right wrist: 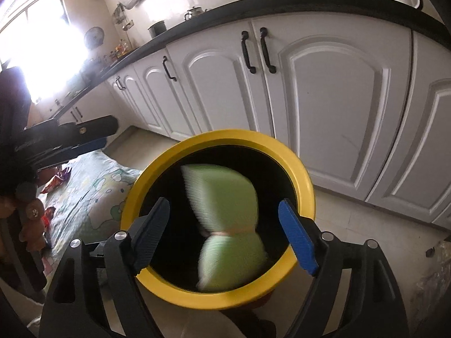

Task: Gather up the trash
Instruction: 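Carry the white wrapper and green sponge over the yellow bin while both tools open to drop them, then move both open tools from the bin back over the bed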

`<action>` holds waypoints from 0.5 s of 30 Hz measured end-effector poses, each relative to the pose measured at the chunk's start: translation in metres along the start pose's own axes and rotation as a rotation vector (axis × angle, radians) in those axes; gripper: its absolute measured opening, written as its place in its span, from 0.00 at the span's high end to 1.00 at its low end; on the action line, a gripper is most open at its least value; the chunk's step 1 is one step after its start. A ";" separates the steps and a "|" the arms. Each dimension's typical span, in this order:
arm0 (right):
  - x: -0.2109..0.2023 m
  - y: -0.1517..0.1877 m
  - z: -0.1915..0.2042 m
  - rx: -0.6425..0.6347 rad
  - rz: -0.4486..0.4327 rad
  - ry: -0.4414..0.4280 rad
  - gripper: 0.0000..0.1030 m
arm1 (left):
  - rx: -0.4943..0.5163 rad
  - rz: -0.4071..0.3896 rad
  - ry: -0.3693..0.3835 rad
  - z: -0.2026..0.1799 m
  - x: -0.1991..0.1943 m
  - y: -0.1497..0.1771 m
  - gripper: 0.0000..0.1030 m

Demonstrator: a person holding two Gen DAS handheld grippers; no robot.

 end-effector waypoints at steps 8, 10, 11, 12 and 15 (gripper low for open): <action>-0.016 -0.007 -0.003 0.005 -0.048 0.026 0.17 | 0.024 -0.065 -0.037 -0.002 -0.026 0.001 0.10; -0.021 -0.010 -0.003 0.009 -0.063 0.033 0.15 | 0.026 -0.079 -0.042 -0.002 -0.034 0.002 0.10; -0.024 -0.011 -0.002 0.012 -0.071 0.032 0.14 | 0.028 -0.090 -0.050 -0.001 -0.039 0.003 0.10; -0.027 -0.012 -0.001 0.013 -0.081 0.031 0.13 | 0.029 -0.099 -0.057 0.001 -0.043 0.004 0.10; -0.034 -0.017 0.002 0.010 -0.101 0.029 0.13 | 0.016 -0.120 -0.069 0.007 -0.054 0.005 0.10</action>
Point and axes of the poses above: each gripper's, at about its wrist camera, not at the fingertips, and x roughly the way its jaws point, z to its left, y to its underside, the point moved 3 cm from there along x, roughly the way its jaws point, and after that the axes turned 10 degrees about -x, right-handed, at the moved point
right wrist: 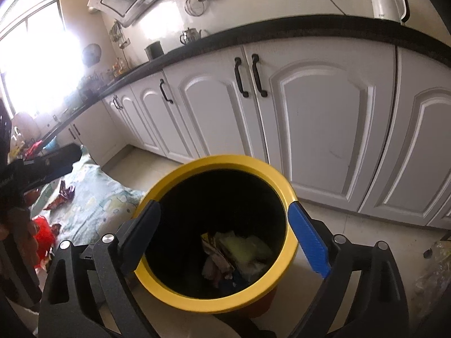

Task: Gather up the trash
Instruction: 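Move both open tools from the bin back over the bed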

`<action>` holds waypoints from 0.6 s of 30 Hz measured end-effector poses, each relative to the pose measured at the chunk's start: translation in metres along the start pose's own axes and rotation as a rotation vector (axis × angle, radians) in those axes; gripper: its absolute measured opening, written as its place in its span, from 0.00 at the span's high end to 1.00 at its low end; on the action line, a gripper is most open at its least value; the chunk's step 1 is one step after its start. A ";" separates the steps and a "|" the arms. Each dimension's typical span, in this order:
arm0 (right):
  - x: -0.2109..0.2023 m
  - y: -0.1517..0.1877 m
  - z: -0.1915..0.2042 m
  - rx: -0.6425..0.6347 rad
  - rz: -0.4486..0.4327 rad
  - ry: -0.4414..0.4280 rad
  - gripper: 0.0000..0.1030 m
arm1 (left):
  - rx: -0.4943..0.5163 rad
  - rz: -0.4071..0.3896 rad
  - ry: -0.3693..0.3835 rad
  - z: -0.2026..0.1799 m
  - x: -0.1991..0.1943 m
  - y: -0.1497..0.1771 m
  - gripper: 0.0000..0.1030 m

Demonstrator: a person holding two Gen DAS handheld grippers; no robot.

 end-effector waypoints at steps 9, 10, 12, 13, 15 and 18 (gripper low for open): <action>-0.015 -0.015 0.027 -0.050 -0.054 -0.019 0.11 | -0.031 -0.067 -0.053 0.029 -0.033 -0.002 0.10; -0.016 -0.016 0.031 -0.058 -0.060 -0.022 0.11 | -0.034 -0.072 -0.056 0.031 -0.036 -0.002 0.10; -0.019 -0.018 0.041 -0.069 -0.073 -0.032 0.11 | -0.038 -0.091 -0.071 0.038 -0.045 -0.003 0.10; -0.020 -0.019 0.044 -0.075 -0.079 -0.036 0.11 | -0.035 -0.104 -0.085 0.041 -0.049 -0.003 0.10; -0.022 -0.021 0.053 -0.091 -0.089 -0.049 0.11 | -0.016 -0.129 -0.112 0.046 -0.058 -0.002 0.10; -0.025 -0.024 0.067 -0.112 -0.104 -0.066 0.11 | -0.018 -0.156 -0.133 0.056 -0.071 -0.001 0.10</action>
Point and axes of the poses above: each gripper's, at about its wrist camera, not at the fingertips, and x roughly the way its jaws point, z to its left, y to its underside, the point moved 3 cm from there along x, roughly the way its jaws point, and after that the axes turned 10 degrees about -x, right-handed, at the moved point
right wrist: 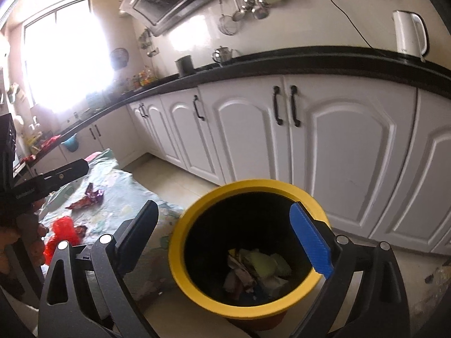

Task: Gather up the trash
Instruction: 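Move both open tools from the bin back over the bed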

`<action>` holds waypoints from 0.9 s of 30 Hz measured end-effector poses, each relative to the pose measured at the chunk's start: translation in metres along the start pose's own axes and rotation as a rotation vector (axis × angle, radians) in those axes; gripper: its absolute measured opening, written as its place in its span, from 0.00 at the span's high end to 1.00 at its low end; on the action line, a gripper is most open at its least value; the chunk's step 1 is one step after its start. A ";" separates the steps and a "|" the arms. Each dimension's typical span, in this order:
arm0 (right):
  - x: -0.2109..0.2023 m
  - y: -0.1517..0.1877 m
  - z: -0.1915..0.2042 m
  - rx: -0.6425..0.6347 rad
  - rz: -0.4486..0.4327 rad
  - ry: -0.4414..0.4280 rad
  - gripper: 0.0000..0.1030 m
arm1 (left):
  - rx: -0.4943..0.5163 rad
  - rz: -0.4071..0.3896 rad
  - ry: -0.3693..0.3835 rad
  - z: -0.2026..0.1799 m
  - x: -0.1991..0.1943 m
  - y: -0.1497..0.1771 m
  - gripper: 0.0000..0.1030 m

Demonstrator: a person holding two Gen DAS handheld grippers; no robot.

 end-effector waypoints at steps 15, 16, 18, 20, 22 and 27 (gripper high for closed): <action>-0.001 -0.021 0.075 -0.112 -0.020 -0.122 0.11 | -0.063 -0.090 -0.094 0.058 -0.040 -0.015 0.10; -0.001 -0.021 0.081 -0.119 -0.019 -0.133 0.11 | -0.069 -0.092 -0.099 0.062 -0.041 -0.015 0.10; 0.000 -0.022 0.093 -0.131 -0.014 -0.158 0.11 | -0.078 -0.097 -0.108 0.069 -0.044 -0.015 0.10; 0.001 -0.022 0.104 -0.144 -0.009 -0.181 0.10 | -0.084 -0.101 -0.119 0.077 -0.048 -0.015 0.10; 0.003 -0.022 0.116 -0.162 -0.005 -0.198 0.10 | -0.097 -0.103 -0.129 0.086 -0.050 -0.017 0.10; 0.007 -0.020 0.149 -0.198 0.013 -0.258 0.10 | -0.145 -0.118 -0.168 0.120 -0.059 -0.025 0.10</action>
Point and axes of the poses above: each gripper's, at about its wrist camera, not at the fingertips, and x roughly the way its jaws point, z to its left, y to its underside, the point moved 3 cm from there along x, roughly the way its jaws point, and after that the axes turned 10 degrees about -x, right-handed, at the moved point
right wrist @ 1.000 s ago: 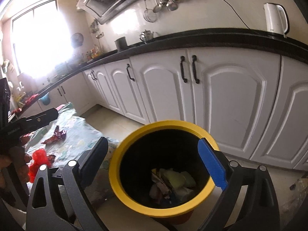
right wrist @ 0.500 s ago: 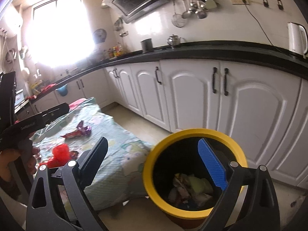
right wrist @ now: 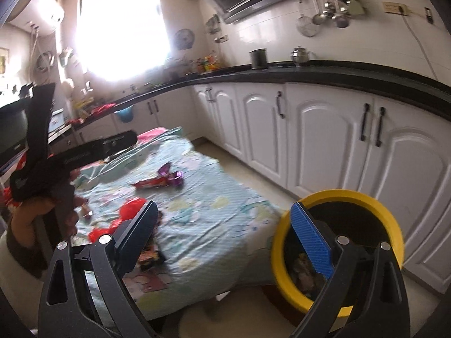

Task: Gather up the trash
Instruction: 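Move both open tools from the bin back over the bed, then grasp the red candy stick wrapper with the left tool while the right tool grasps the red plastic bag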

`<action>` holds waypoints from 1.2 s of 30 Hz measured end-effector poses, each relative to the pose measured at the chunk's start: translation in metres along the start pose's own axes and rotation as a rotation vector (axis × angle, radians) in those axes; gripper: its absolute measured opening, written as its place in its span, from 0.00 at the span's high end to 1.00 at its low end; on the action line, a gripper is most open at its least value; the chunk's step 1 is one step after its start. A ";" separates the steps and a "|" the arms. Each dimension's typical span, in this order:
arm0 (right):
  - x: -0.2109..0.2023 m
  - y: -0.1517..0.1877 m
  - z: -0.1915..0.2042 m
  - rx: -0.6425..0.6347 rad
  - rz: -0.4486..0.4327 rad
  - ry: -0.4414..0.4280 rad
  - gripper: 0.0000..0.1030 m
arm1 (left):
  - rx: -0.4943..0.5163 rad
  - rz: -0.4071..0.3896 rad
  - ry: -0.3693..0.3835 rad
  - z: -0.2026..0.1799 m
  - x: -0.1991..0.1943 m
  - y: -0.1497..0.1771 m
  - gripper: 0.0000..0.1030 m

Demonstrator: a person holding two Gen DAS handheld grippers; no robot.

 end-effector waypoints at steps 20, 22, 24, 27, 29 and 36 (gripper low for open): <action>0.077 -0.005 0.121 -0.144 0.164 -0.217 0.10 | -0.053 0.153 -0.110 0.104 0.051 -0.012 0.10; 0.087 -0.003 0.128 -0.142 0.187 -0.233 0.11 | -0.038 0.206 -0.101 0.106 0.065 -0.009 0.10; 0.095 -0.003 0.131 -0.138 0.201 -0.235 0.13 | -0.010 0.258 -0.085 0.106 0.081 -0.008 0.10; 0.108 -0.001 0.135 -0.108 0.234 -0.253 0.20 | 0.072 0.336 -0.065 0.102 0.104 -0.006 0.10; 0.117 0.001 0.137 -0.093 0.260 -0.257 0.22 | 0.129 0.368 -0.054 0.098 0.116 -0.005 0.10; 0.136 0.010 0.139 -0.066 0.330 -0.266 0.38 | 0.280 0.500 0.002 0.084 0.151 0.009 0.23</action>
Point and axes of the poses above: each gripper's, at about its wrist camera, not at the fingertips, and x roughly the way its jaws point, z to its left, y to its underside, the point moved 3 cm from there along x, roughly the way its jaws point, and after that the axes turned 10 degrees about -x, right-handed, at the moved point
